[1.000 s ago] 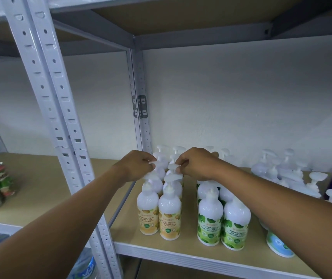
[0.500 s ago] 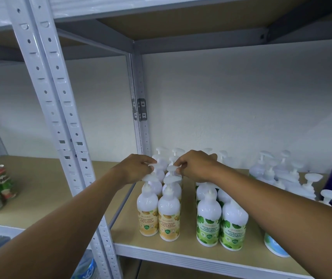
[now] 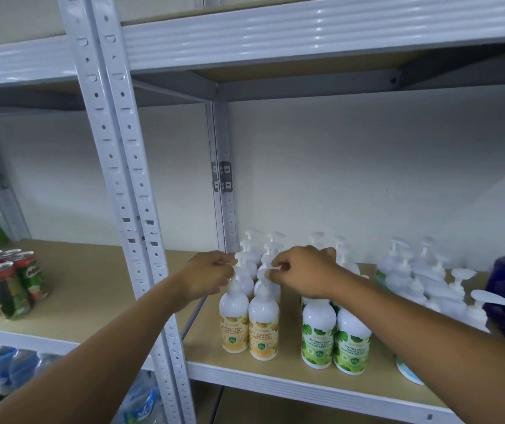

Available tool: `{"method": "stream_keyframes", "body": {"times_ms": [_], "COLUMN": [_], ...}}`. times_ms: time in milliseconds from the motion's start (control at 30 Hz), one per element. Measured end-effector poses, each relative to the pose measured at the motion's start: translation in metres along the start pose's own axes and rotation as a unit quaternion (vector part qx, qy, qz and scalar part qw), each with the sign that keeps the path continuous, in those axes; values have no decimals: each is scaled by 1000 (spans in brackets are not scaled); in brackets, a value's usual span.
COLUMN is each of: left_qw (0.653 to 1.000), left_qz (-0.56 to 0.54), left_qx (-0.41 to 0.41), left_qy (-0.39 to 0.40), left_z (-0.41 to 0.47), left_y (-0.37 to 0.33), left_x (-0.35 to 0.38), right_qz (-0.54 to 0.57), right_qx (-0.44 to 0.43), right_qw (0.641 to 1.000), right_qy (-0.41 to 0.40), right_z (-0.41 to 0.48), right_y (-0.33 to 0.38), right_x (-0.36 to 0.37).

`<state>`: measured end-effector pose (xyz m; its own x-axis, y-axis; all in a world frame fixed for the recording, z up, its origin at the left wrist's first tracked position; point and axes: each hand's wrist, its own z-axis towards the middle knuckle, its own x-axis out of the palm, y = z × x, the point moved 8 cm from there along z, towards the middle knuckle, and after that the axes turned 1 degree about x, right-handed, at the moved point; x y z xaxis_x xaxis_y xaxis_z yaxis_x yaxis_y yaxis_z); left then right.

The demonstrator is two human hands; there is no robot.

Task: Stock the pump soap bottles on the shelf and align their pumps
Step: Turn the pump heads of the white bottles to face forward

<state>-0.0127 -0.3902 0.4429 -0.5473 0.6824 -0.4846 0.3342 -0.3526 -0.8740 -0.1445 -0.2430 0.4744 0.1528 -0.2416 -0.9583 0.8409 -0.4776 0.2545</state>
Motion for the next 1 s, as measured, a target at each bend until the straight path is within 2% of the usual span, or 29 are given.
{"method": "stream_keyframes", "body": {"times_ms": [133, 433, 667, 833, 1000], "left_qw": [1000, 999, 999, 998, 991], "left_qz": [-4, 20, 37, 56, 67], "left_qx": [13, 40, 32, 26, 82], "left_qy": [-12, -19, -21, -26, -83], "left_z": [-2, -4, -7, -19, -46], "left_y": [8, 6, 6, -6, -35], "left_x": [5, 6, 5, 11, 11], "right_qz": [-65, -102, -98, -70, -42], "right_qx": [-8, 18, 34, 11, 31], "right_qw": [997, 990, 989, 990, 987], "right_qy": [-33, -92, -104, -118, -154], "right_z": [-7, -12, -16, -41, -86], "right_y": [12, 17, 17, 12, -31], "right_x": [6, 2, 4, -9, -50]}}
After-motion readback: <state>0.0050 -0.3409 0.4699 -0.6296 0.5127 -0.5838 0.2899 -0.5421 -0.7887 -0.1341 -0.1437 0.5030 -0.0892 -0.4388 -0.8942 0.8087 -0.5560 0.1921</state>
